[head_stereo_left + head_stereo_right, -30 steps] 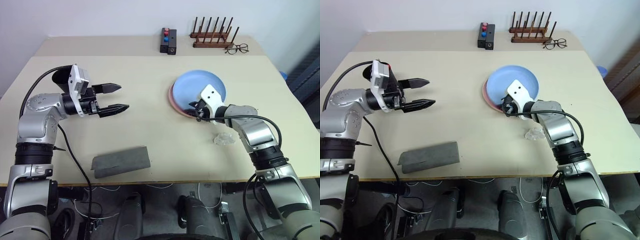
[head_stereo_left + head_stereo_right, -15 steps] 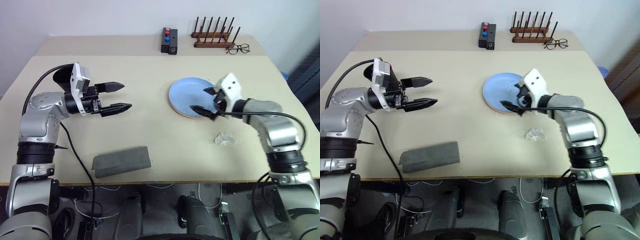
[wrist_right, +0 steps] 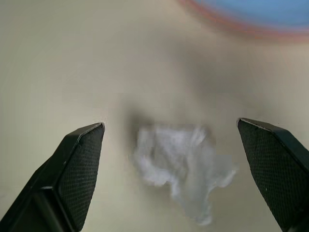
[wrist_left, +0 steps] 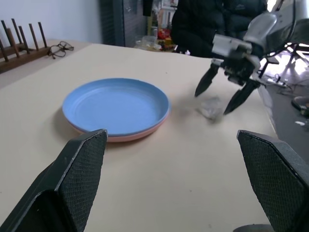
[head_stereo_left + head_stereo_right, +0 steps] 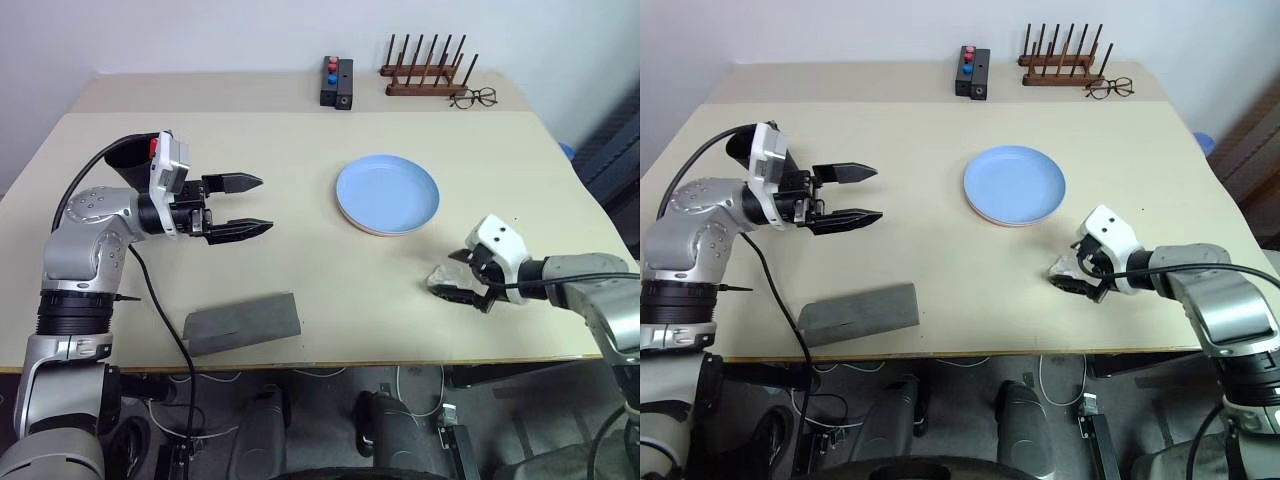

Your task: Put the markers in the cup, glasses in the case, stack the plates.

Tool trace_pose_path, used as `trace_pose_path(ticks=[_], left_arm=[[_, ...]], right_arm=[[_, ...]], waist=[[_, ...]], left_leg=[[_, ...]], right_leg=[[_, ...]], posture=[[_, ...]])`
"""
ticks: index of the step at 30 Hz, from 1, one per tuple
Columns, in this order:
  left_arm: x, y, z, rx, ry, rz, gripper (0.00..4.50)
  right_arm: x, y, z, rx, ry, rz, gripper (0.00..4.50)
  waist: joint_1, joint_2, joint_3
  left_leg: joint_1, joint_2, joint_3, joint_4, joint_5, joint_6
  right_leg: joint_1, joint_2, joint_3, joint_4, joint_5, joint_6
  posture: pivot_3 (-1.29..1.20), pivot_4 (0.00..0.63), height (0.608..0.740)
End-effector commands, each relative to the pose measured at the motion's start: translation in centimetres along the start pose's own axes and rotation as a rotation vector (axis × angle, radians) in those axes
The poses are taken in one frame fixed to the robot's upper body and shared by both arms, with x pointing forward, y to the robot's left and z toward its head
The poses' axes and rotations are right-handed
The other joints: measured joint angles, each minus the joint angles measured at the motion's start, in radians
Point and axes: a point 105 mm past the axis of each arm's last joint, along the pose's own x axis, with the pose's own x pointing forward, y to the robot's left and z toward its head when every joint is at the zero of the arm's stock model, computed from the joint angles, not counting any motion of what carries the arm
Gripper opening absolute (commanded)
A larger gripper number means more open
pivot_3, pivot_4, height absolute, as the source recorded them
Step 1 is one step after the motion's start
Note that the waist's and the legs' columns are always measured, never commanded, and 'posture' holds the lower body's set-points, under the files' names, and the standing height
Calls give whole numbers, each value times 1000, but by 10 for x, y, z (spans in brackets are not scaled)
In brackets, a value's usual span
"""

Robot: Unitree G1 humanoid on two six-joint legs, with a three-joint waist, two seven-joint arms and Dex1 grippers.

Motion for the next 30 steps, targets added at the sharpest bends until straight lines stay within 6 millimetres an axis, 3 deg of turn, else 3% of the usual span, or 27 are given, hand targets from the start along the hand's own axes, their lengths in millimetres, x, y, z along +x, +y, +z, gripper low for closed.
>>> trace_pose_path(ticks=[1,2,9,10,12,18,21,25,28,30], left_arm=[[0,-1,13,57,-13,-4,4500],[0,0,13,58,-13,-2,4500],[-1,-1,12,51,-14,0,4500],[-1,-1,12,51,-14,0,4500],[-1,0,13,52,-16,2,4500],[-2,5,23,79,-83,40,4500],[-2,6,24,80,-86,49,4500],[-6,5,19,75,-71,71,4500],[-9,6,18,78,-71,95,4500],[-11,7,18,81,-74,119,4500]], right_arm=[[-6,-1,-6,-56,48,-11,3945],[-6,-1,-7,-57,49,-6,3651],[-5,-15,10,-82,-17,-70,240],[-5,-16,15,-82,-39,-68,44],[-7,-17,29,-72,-103,-65,44],[-25,3,117,-64,-529,96,44],[-12,-23,143,-80,-617,-91,44],[19,-60,144,-120,-535,-347,44],[35,-67,140,-125,-495,-378,44],[45,-63,135,-90,-475,-319,598]], waist=[[-1,0,0],[-2,0,0],[-4,0,0],[-3,0,0],[-3,0,0],[-4,0,0],[-6,0,0],[-2,0,0],[-3,0,0],[-7,0,0]], left_leg=[[0,0,0,0,0,0],[0,0,0,0,0,0],[1,0,0,0,0,0],[1,0,0,0,0,0],[0,0,0,0,0,0],[0,0,0,0,0,0],[1,0,0,0,0,0],[1,0,0,0,0,0],[0,0,0,-1,0,0],[0,0,0,-1,0,0]], right_leg=[[0,0,0,0,0,0],[0,0,0,0,0,0],[0,0,0,0,0,0],[0,0,0,0,0,0],[0,0,0,0,0,0],[0,0,0,0,0,0],[0,0,0,1,0,0],[0,0,0,1,0,0],[0,0,0,1,0,0],[-1,0,0,1,1,2]], posture=[[0,150,740],[0,150,740],[0,150,740],[0,150,740],[0,150,740],[0,150,740],[0,150,740],[0,150,740],[0,150,740],[0,150,740]])
